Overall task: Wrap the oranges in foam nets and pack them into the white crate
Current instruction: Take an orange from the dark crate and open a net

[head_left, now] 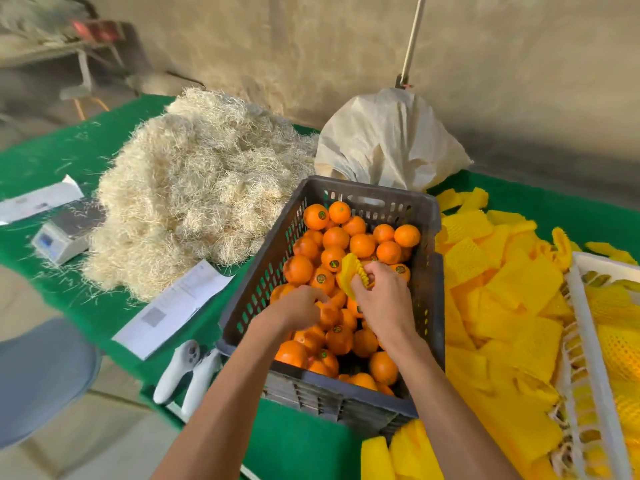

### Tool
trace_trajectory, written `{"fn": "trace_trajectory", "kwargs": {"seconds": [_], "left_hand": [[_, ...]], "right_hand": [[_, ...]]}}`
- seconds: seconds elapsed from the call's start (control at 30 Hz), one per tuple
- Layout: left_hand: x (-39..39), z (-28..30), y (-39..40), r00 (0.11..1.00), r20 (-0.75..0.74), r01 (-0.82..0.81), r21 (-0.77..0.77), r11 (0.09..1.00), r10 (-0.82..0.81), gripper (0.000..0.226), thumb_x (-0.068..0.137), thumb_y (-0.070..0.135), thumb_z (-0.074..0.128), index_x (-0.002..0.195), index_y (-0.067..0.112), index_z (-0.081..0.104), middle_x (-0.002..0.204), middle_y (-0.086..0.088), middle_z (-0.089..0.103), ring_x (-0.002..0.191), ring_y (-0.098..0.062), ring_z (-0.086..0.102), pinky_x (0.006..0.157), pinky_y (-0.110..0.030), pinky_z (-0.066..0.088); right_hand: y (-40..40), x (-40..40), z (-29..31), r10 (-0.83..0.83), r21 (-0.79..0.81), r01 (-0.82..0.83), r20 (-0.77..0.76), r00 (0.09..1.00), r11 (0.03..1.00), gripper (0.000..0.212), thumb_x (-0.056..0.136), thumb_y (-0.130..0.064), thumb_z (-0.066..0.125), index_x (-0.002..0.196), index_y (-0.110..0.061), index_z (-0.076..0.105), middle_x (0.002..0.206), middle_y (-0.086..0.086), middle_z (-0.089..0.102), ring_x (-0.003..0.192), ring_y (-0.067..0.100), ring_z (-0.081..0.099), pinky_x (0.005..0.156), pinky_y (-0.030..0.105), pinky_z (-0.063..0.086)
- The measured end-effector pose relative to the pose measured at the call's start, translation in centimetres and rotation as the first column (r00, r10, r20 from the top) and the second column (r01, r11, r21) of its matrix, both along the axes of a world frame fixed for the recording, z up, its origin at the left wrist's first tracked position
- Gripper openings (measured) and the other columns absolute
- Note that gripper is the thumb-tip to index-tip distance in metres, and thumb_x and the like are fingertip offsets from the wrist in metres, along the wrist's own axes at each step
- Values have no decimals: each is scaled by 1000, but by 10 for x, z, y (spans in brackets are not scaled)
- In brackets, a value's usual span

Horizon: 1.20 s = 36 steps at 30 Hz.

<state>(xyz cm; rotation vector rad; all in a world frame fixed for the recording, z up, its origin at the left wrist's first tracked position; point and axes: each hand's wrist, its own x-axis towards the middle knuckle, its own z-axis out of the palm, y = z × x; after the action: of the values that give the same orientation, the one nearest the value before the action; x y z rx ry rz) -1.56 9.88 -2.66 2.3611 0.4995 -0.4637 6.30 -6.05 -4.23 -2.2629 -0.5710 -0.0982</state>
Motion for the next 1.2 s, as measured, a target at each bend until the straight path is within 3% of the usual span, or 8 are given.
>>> {"fn": "trace_trajectory", "kwargs": {"seconds": [0.13,0.3,0.4,0.63,0.77,0.87,1.03,1.2], "left_hand": [[5,-15,2,855,-479,304,160,939,-196,59,94,30,75,149,17,55,149,-8,55,123,-32,59,99,-40,53],[21,-40,-13,707,-658,523,239,818,-260,66,101,33,65,156,5,41,162,-16,37,145,-39,39,111,-41,41],[20,-49,-15,775,-591,456,276,846,-224,56,104,26,57,156,10,42,157,-11,40,143,-38,41,113,-46,39],[6,-43,-4,864,-465,356,293,887,-193,38,81,28,84,103,5,64,113,-11,65,91,-28,62,70,-38,50],[-4,-22,18,971,-227,120,169,978,-80,37,74,35,88,84,9,63,87,-2,65,78,-21,61,62,-34,48],[-11,-6,28,999,22,-45,-170,984,49,32,75,27,88,91,4,73,84,-5,67,73,-20,66,62,-32,53],[-15,13,6,915,101,-122,-852,509,390,69,70,25,92,132,8,67,130,-16,70,119,-33,69,102,-52,56],[-3,26,-39,907,115,24,-975,221,404,95,59,42,99,137,6,60,140,-18,64,133,-36,59,109,-45,52]], "right_hand": [[9,5,-10,33,-62,-36,-45,998,997,18,96,-35,62,97,-18,65,93,-1,65,90,22,59,71,37,48],[4,7,-15,10,-78,-14,-46,999,997,17,96,-37,62,98,-20,66,94,-3,66,88,17,60,70,37,53],[3,7,-17,6,-90,-11,-56,998,996,16,95,-37,62,89,-22,62,86,-4,63,81,16,59,62,31,46],[-4,2,-13,5,-122,-12,-52,999,993,17,96,-35,61,87,-22,59,85,-5,61,80,18,59,60,28,37],[-6,-1,-5,33,-126,-38,-38,999,991,27,100,-32,58,122,-17,64,117,1,66,108,23,62,77,37,52],[-11,-7,1,32,-105,-35,-29,999,994,39,101,-28,57,138,-14,59,132,4,60,120,23,57,87,33,51],[-22,-7,10,-36,-66,34,-28,999,997,26,99,-23,59,122,-10,64,121,4,59,108,21,59,75,22,36],[-34,-11,22,-28,-29,29,27,999,999,25,92,-19,70,116,-18,65,111,4,67,104,27,64,77,38,52]]}}
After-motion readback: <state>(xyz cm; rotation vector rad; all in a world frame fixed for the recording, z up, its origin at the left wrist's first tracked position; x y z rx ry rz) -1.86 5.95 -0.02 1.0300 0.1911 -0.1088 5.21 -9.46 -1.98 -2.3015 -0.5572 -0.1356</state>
